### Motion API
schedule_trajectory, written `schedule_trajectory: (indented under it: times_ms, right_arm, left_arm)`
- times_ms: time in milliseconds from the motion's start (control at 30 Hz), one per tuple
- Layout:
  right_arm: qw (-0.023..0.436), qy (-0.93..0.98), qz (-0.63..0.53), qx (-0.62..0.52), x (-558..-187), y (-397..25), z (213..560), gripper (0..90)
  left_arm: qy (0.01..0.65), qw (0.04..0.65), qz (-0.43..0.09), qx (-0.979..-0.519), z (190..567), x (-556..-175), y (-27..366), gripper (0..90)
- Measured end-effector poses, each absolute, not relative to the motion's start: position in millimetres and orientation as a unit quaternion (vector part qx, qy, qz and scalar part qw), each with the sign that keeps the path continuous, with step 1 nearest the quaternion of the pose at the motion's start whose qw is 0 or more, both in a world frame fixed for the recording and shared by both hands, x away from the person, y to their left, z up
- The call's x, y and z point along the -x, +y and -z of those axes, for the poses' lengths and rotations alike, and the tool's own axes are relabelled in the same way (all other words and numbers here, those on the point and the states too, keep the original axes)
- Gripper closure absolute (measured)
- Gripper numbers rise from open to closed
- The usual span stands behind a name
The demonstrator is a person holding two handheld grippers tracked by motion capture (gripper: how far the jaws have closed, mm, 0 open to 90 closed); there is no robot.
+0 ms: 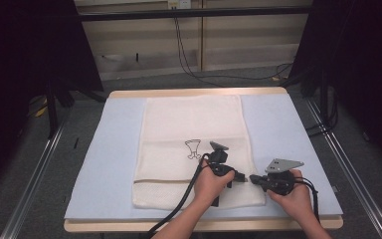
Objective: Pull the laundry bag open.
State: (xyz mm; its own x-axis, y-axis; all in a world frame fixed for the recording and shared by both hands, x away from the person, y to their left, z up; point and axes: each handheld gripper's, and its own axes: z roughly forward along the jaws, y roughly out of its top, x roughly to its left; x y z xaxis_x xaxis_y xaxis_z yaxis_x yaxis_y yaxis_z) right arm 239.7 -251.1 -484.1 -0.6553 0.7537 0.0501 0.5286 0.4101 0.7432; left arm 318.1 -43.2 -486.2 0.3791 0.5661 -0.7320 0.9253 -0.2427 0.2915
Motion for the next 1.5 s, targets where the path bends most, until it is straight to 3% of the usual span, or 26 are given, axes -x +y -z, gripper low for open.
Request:
schedule_trajectory:
  times_ms: [1500]
  right_arm:
    - [0.143, 0.827, -0.380, -0.389, -240.7, -251.6, 483.6, 90.0]
  left_arm:
    - [0.491, 0.362, 0.265, -0.747, 482.1, -325.7, 6.6, 87.3]
